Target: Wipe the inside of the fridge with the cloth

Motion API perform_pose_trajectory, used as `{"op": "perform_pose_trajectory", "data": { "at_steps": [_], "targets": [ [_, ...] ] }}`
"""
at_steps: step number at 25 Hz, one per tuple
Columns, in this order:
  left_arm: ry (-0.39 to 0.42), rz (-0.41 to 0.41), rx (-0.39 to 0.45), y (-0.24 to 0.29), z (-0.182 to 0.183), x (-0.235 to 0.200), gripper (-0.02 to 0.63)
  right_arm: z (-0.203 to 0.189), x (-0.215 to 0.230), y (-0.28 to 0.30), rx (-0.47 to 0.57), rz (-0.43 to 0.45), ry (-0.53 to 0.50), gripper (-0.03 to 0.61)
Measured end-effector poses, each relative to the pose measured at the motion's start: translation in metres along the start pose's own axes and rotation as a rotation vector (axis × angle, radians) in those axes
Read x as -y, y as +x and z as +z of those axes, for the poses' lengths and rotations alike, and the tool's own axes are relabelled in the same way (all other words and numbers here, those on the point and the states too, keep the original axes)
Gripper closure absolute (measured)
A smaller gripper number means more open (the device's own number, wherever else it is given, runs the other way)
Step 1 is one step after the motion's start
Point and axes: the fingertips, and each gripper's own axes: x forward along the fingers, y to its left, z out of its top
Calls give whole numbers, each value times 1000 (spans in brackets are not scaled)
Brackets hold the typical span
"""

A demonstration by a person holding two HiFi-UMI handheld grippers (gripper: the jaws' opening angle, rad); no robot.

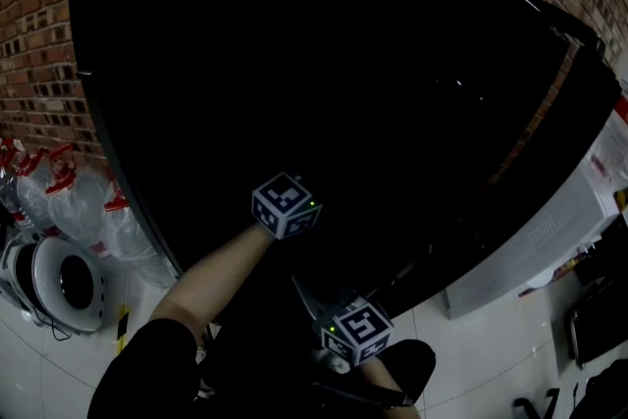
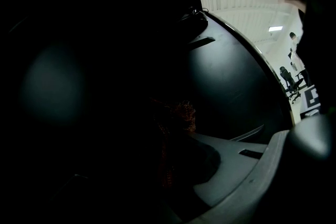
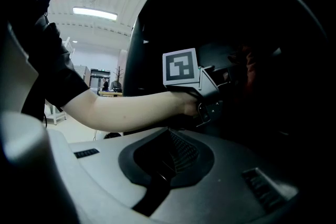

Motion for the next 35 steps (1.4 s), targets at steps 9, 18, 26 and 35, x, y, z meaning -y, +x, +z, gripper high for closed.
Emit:
{"op": "perform_pose_trajectory", "data": {
  "at_steps": [9, 18, 26, 35],
  "targets": [
    [6, 137, -12, 14, -12, -36, 566, 1, -1, 4, 1, 26, 19, 574],
    [20, 212, 10, 18, -18, -60, 566, -6, -4, 8, -20, 43, 22, 574],
    [3, 327, -91, 18, -41, -96, 566, -6, -1, 12, -13, 50, 38, 574],
    [-40, 280, -118, -16, -46, -76, 565, 7, -3, 0, 35, 48, 69, 574]
  ]
}}
